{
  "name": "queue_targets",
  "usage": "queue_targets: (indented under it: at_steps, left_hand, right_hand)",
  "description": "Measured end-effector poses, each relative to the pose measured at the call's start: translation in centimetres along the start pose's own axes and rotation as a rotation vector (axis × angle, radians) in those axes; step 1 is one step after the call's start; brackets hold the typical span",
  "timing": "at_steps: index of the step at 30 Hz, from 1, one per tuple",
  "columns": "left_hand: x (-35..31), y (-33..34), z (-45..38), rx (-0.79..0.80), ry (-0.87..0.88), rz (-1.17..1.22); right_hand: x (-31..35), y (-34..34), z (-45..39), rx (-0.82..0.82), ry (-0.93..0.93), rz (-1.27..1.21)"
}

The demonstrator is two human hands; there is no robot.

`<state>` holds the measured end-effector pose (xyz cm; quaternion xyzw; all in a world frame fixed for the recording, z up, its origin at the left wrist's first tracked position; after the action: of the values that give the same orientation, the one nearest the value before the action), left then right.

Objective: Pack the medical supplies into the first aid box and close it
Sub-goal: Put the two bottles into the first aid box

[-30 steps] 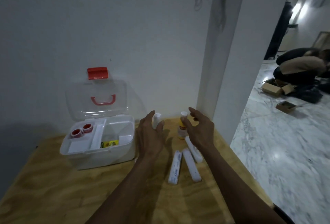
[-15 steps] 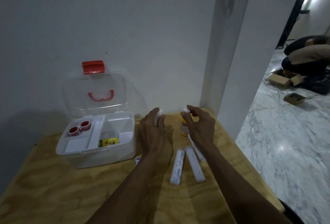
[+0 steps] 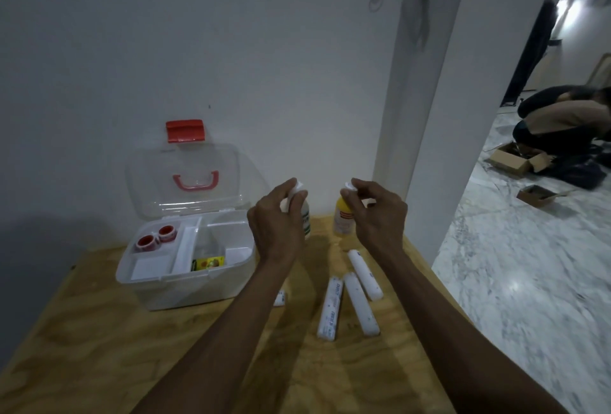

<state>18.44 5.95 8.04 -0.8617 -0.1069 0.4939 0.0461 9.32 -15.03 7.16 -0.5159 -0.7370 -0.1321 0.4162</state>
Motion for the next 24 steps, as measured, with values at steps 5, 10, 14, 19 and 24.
queue_targets:
  at_steps: [5, 10, 14, 19, 24]
  left_hand:
    - [-2.3, -4.5, -2.5, -0.044, 0.020, 0.057]
    - [-2.1, -9.9, -5.0, -0.084, 0.038, -0.023]
    - [0.0, -13.1, -6.4, -0.088, -0.012, -0.087]
    - [1.6, -14.5, -6.9, -0.056, -0.057, -0.076]
    - [3.3, -13.6, -7.0, -0.034, -0.050, -0.082]
  right_hand:
    - [4.4, 0.5, -0.6, 0.001, -0.072, -0.061]
    - [9.3, 3.2, 0.2, 0.058, -0.118, -0.148]
    - [11.7, 6.4, 1.4, 0.118, -0.113, -0.204]
    - [12.6, 10.0, 3.1, 0.169, -0.073, -0.242]
    - [11.7, 12.2, 4.5, 0.185, -0.040, -0.223]
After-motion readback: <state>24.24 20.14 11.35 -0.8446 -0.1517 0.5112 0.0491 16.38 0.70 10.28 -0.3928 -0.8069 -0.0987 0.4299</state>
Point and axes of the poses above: each hand's wrist, its own z-axis away from the middle knuckle, its own y-axis out of the palm, x = y × z, the point moved 10 cm from there along -z, towards the middle knuckle, and after that the axes turned 3 degrees about -y, right-handed, at the moved point
